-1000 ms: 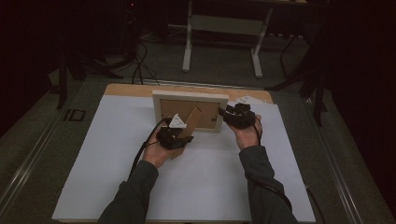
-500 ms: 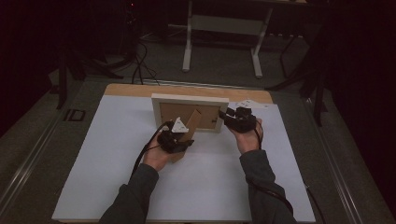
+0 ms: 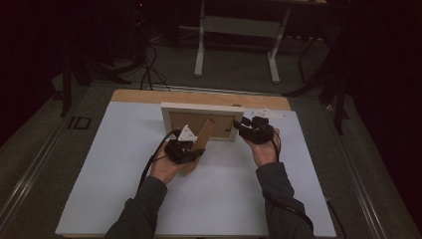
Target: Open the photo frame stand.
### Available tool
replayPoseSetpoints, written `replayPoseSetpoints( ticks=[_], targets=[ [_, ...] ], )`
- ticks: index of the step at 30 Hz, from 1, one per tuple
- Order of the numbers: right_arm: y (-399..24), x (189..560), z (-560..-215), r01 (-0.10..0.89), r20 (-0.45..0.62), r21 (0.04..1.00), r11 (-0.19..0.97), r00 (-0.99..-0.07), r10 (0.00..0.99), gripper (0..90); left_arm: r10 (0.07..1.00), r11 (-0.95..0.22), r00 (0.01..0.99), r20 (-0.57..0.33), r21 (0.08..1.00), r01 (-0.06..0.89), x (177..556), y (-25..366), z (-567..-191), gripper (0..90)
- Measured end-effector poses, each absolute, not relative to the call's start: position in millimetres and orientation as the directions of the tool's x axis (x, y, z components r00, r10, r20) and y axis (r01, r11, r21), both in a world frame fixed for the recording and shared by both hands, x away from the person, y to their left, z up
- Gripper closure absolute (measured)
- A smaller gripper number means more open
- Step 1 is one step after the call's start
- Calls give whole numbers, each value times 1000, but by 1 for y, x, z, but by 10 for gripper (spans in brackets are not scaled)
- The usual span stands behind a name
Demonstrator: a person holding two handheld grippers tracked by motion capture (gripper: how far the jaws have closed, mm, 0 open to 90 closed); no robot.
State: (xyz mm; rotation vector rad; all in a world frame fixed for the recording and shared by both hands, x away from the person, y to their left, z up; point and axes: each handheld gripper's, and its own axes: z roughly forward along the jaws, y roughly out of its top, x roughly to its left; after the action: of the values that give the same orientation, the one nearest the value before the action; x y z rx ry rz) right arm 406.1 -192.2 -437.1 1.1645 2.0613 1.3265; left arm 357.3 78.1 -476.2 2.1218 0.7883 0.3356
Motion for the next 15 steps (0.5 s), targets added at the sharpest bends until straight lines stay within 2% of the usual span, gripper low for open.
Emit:
replayPoseSetpoints(
  ticks=[15],
  targets=[
    [-194, 396, -440, 407, 83, 893, 192, -569, 818, 613, 651, -456, 758, -35, 780, 428, 355, 83, -480, 786]
  ],
)
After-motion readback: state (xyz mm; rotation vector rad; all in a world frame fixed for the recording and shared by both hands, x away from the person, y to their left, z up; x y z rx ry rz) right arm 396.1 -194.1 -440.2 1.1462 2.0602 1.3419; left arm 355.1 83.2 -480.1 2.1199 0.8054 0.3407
